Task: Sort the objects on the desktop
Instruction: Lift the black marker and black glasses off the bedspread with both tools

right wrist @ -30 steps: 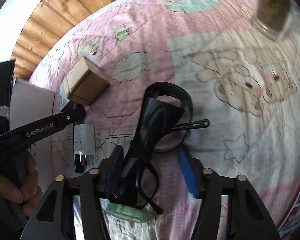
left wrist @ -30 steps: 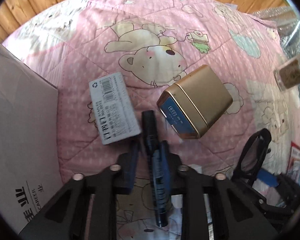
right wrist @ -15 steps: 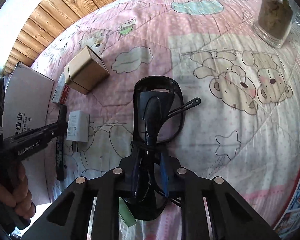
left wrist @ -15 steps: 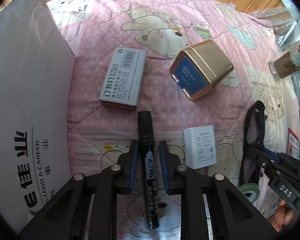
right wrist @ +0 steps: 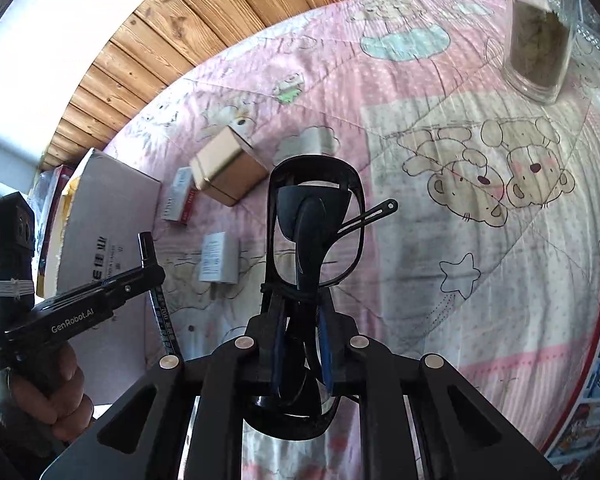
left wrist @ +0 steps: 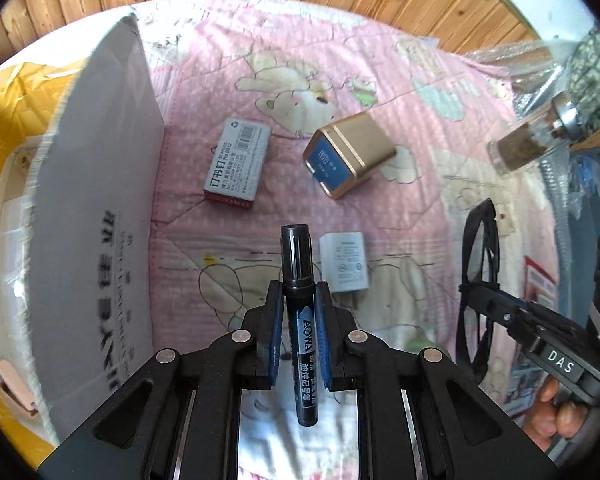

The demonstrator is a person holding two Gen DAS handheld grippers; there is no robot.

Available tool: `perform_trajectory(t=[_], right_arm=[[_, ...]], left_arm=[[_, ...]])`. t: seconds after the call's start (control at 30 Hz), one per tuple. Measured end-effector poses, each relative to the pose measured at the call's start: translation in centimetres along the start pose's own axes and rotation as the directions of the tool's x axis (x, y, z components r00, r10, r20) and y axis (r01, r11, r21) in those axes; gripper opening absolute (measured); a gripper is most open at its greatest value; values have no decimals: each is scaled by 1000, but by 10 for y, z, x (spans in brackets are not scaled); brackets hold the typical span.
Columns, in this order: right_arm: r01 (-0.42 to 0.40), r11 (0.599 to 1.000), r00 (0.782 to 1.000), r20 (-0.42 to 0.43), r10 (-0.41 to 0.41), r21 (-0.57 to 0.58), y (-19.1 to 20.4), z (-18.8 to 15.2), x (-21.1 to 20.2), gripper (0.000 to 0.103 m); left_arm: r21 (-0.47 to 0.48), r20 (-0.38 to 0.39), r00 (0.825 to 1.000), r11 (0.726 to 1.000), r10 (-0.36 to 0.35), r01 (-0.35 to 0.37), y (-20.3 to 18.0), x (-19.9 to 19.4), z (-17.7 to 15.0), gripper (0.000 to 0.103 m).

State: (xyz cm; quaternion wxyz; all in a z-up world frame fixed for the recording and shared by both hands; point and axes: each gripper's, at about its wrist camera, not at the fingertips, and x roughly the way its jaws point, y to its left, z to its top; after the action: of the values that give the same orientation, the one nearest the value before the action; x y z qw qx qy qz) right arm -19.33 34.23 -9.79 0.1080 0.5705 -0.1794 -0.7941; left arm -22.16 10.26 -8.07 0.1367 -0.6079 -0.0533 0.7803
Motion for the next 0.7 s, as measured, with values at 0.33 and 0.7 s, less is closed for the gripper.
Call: perform_trajectory(t=[0.33,0.7], right_arm=[[14,996,999,37,-10,-90,34,-4,-33,16],[-9,976,1000,2,10,-216,87,-17,-31,16]], left_arm=[[-28,71,995,997,-64,66,12,-45,-17,15],[-63,136,987,994,-80,89,32,-85,-43,15]])
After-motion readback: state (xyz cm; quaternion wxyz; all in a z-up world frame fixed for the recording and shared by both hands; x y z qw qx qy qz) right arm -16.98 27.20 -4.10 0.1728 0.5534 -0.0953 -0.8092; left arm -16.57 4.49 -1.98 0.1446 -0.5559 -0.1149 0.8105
